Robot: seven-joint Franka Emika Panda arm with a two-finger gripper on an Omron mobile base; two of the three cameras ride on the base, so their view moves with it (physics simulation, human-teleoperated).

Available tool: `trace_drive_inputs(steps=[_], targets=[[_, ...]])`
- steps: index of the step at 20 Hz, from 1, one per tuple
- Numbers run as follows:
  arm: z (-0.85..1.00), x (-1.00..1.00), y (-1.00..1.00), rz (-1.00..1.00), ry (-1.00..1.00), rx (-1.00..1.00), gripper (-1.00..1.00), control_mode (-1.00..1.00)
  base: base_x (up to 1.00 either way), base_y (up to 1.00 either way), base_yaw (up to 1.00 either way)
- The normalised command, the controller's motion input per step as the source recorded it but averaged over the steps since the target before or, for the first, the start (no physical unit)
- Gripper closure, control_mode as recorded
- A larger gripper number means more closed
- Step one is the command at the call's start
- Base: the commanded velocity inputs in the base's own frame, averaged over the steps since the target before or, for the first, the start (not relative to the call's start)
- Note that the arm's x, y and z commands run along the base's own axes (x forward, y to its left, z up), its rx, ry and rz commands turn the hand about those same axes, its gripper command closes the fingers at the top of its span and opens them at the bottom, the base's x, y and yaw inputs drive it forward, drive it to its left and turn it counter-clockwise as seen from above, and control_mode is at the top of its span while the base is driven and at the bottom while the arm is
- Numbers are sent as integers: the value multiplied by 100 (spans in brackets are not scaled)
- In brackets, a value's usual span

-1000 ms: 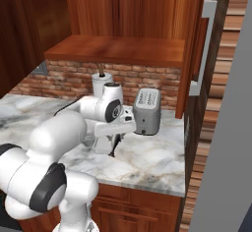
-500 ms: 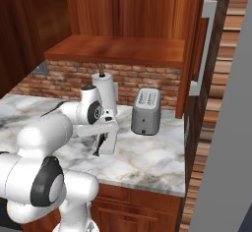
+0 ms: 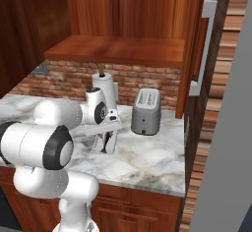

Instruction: Retrieve the tupperware from the cabinet, then place the raw meat into the tupperware to avoid contamination.

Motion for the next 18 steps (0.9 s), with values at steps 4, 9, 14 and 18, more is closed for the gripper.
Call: trace_drive_inputs(steps=[4,9,14,18], targets=[[-26,29,13,0,0,0,100,-100,0,0,0],[-16,1,6,0,2,-1,-100,-100,0,0,0],[7,0,-3,-1,0,0,-100,-100,0,0,0],[15,1,0,-3,0,0,-100,-100,0,0,0]])
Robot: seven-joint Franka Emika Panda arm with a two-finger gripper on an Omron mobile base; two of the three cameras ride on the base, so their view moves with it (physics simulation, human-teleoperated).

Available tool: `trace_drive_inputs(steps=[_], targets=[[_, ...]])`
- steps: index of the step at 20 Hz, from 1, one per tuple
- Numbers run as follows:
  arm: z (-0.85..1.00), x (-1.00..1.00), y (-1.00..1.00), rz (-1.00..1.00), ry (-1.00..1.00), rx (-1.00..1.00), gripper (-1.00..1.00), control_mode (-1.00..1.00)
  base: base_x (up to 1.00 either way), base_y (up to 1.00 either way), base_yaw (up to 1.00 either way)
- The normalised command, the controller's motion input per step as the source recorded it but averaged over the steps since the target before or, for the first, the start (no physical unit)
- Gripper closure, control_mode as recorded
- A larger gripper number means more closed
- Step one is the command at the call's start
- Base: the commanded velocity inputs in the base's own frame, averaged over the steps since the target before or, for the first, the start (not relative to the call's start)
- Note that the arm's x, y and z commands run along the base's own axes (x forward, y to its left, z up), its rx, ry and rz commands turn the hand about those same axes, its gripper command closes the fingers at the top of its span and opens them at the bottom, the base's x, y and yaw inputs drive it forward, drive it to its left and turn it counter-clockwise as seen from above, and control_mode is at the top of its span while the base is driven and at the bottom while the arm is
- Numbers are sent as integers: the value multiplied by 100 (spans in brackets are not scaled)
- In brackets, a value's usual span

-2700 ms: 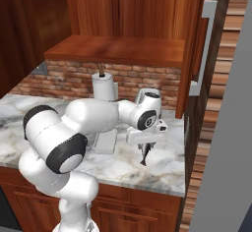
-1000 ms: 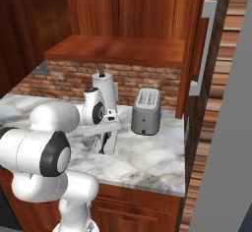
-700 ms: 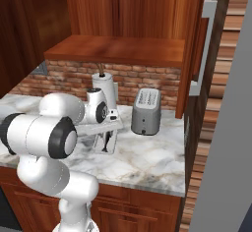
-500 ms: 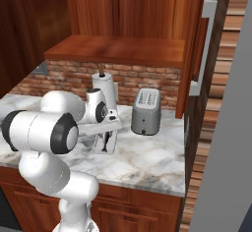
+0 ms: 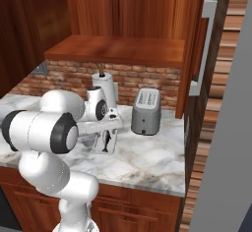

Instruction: Retrieve the tupperware from the cabinet, then place the raw meat into the tupperware to avoid contamination.

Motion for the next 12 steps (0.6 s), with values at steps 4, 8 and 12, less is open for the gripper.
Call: trace_drive_inputs(steps=[4,8,12], targets=[[29,-15,-15,-2,-6,2,-100,-100,0,0,0],[51,-30,-15,0,-15,6,-100,-100,0,0,0],[53,-44,-12,0,-26,2,-100,-100,0,0,0]])
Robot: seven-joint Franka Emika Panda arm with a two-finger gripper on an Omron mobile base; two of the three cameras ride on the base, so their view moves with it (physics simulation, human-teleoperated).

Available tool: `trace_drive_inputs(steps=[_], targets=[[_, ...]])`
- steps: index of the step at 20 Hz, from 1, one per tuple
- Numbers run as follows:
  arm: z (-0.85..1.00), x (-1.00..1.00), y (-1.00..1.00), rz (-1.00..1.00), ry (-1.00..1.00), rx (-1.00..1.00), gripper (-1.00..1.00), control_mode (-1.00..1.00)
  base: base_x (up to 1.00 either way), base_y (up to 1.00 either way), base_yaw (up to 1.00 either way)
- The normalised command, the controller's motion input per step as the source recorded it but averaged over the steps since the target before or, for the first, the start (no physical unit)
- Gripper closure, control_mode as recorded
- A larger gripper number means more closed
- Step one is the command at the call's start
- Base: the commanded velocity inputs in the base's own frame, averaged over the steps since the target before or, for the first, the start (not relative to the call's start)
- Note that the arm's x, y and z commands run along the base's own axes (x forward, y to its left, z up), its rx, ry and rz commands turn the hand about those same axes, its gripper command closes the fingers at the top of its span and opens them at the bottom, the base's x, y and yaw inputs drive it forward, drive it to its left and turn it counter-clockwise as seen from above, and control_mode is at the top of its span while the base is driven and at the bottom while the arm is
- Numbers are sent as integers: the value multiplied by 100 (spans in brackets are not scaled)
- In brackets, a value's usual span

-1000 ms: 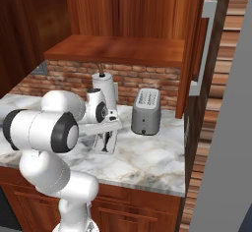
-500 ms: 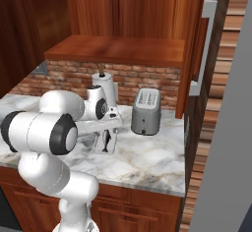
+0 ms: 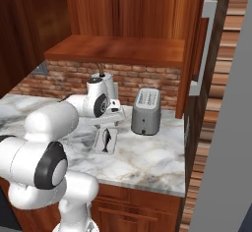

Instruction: Retrieve the tupperware from the cabinet, then place the raw meat into the tupperware to avoid contamination.

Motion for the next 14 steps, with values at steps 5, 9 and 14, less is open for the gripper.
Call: trace_drive_inputs(steps=[5,9,14], targets=[[65,-48,-9,0,-33,1,-100,-100,0,0,0],[70,-46,-1,0,-32,0,-100,-100,0,0,0],[69,-49,0,0,-33,0,-100,-100,0,0,0]])
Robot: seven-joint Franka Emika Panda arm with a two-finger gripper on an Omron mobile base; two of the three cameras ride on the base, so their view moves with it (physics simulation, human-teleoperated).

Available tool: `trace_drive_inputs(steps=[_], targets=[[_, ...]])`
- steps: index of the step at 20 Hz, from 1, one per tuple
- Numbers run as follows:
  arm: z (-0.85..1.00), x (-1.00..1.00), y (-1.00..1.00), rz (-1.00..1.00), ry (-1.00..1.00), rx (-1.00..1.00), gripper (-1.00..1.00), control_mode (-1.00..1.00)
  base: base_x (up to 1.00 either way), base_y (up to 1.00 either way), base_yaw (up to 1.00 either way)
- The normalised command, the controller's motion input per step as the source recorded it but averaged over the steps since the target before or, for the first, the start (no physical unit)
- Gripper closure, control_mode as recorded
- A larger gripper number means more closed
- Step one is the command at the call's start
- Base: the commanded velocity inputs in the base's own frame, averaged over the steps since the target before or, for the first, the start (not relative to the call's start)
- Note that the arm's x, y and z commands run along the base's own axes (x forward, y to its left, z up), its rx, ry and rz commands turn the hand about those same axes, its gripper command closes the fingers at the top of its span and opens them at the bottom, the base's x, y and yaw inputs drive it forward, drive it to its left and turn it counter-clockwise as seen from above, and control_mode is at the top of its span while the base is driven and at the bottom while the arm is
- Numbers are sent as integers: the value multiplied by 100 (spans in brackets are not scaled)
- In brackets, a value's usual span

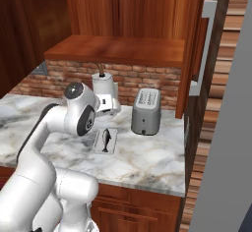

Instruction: Retrieve the tupperware from the cabinet, then place the raw meat into the tupperware to avoid contamination.

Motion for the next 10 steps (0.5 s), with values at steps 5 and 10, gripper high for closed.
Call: trace_drive_inputs(steps=[5,10], targets=[[67,-51,0,0,-33,-2,-100,-100,0,0,0],[70,-51,0,0,-32,-2,-100,-100,0,0,0]])
